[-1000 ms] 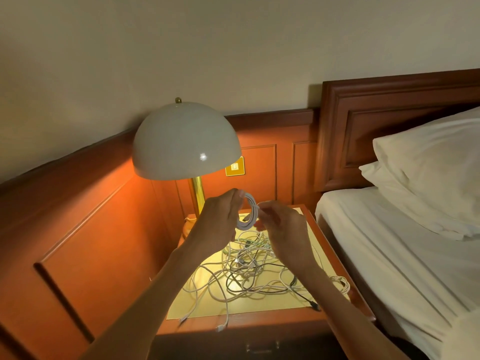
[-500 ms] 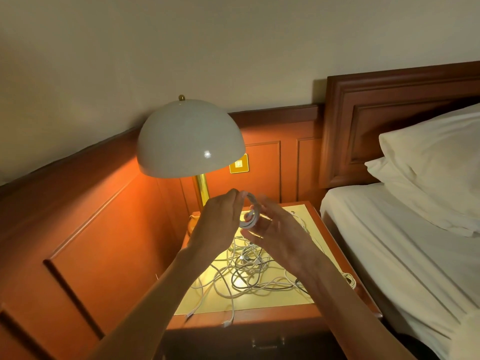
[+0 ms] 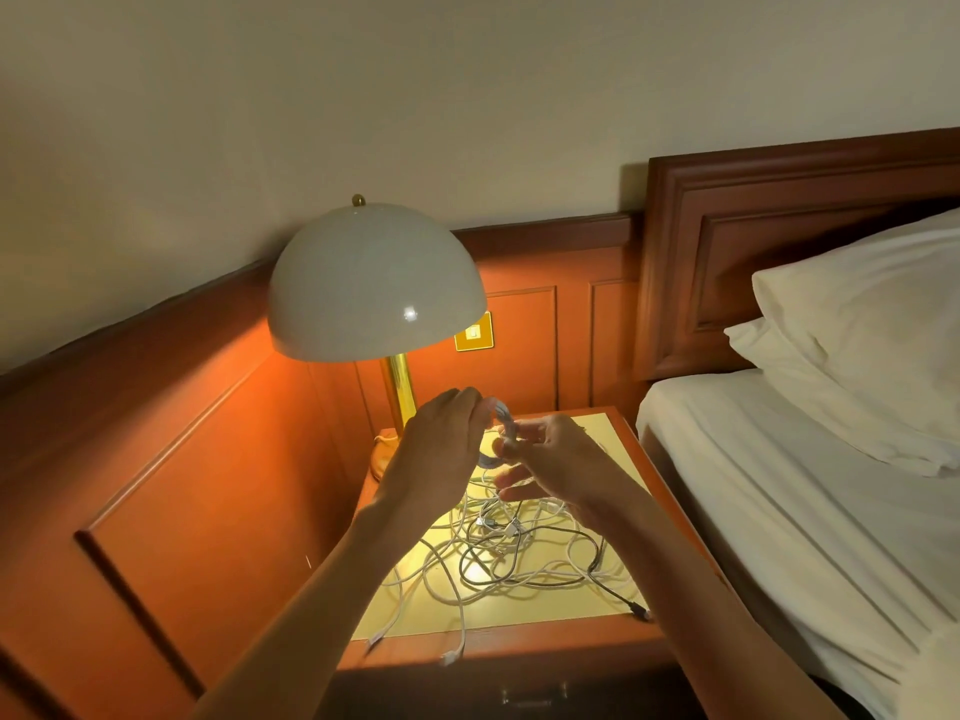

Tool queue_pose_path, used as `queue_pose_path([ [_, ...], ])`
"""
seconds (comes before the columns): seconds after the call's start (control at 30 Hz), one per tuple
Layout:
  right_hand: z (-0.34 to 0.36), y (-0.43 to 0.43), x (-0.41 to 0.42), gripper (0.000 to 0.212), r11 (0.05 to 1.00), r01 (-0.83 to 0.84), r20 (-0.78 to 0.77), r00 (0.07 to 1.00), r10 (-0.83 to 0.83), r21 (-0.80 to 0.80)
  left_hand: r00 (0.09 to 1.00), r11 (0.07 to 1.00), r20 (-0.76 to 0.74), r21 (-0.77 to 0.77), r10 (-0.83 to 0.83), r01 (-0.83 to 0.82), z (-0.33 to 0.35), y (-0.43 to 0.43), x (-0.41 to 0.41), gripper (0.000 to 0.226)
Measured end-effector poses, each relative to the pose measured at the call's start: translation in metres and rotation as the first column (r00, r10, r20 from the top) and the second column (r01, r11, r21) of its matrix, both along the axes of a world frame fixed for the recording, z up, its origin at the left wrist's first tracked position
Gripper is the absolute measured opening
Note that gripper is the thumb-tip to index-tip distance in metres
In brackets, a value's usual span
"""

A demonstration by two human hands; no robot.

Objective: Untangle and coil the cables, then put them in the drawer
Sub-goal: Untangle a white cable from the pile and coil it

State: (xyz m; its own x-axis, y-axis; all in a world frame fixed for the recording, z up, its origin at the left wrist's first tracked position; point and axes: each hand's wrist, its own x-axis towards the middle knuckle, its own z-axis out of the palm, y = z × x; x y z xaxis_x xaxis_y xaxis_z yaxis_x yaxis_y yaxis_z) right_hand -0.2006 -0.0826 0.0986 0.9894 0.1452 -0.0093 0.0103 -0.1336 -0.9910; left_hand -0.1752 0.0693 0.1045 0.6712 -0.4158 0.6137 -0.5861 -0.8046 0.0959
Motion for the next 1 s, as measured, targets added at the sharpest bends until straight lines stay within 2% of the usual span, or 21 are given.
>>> queue_pose_path([
  [0.03,-0.001,0.000,0.002,0.029,0.998,-0.007,0.014,1.000,0.008,-0.066,1.000,0.999,-0.003,0.034,-0.001,0.001,-0.004,-0.001,-0.001,0.014],
  [0.13,-0.007,0.002,0.010,0.020,0.974,0.030,0.066,0.998,-0.015,-0.223,0.986,0.993,-0.160,-0.104,0.037,-0.054,-0.011,-0.002,0.000,0.022],
  [0.2,-0.017,0.004,0.017,0.018,0.954,0.073,0.089,0.995,-0.049,-0.289,0.951,0.992,-0.299,-0.063,0.084,-0.108,-0.014,-0.007,0.005,0.020],
  [0.27,-0.029,0.008,0.021,0.029,0.940,0.087,0.111,0.992,-0.053,-0.330,0.849,0.978,-0.508,-0.059,0.143,-0.200,-0.017,-0.009,0.017,0.019],
  [0.33,-0.040,0.013,0.023,0.048,0.931,0.076,0.103,0.994,-0.042,-0.357,0.696,0.957,-0.702,-0.072,0.151,-0.280,-0.019,-0.009,0.028,0.023],
  [0.47,-0.052,0.015,0.024,0.054,0.907,0.081,0.115,0.993,-0.036,-0.413,0.534,0.908,-0.844,-0.191,0.041,-0.372,-0.019,-0.009,0.034,0.030],
  [0.57,-0.055,0.021,0.025,0.038,0.844,0.141,0.165,0.984,-0.063,-0.518,0.442,0.865,-0.897,-0.231,-0.012,-0.446,-0.019,-0.015,0.034,0.034],
  [0.67,-0.049,0.026,0.023,0.020,0.670,0.237,0.225,0.968,-0.107,-0.704,0.478,0.835,-0.875,-0.315,-0.071,-0.452,-0.026,-0.023,0.036,0.038],
  [0.73,-0.048,0.032,0.021,0.022,0.566,0.261,0.255,0.963,-0.092,-0.782,0.531,0.832,-0.844,-0.342,-0.068,-0.436,-0.034,-0.025,0.041,0.038],
  [0.87,-0.054,0.036,0.020,0.032,0.483,0.333,0.325,0.940,-0.103,-0.810,0.584,0.781,-0.794,-0.468,-0.167,-0.414,-0.038,-0.025,0.040,0.036],
  [1.0,-0.058,0.030,0.020,0.028,0.399,0.427,0.455,0.890,-0.028,-0.811,0.595,0.707,-0.763,-0.565,-0.252,-0.425,-0.031,-0.023,0.041,0.021],
])
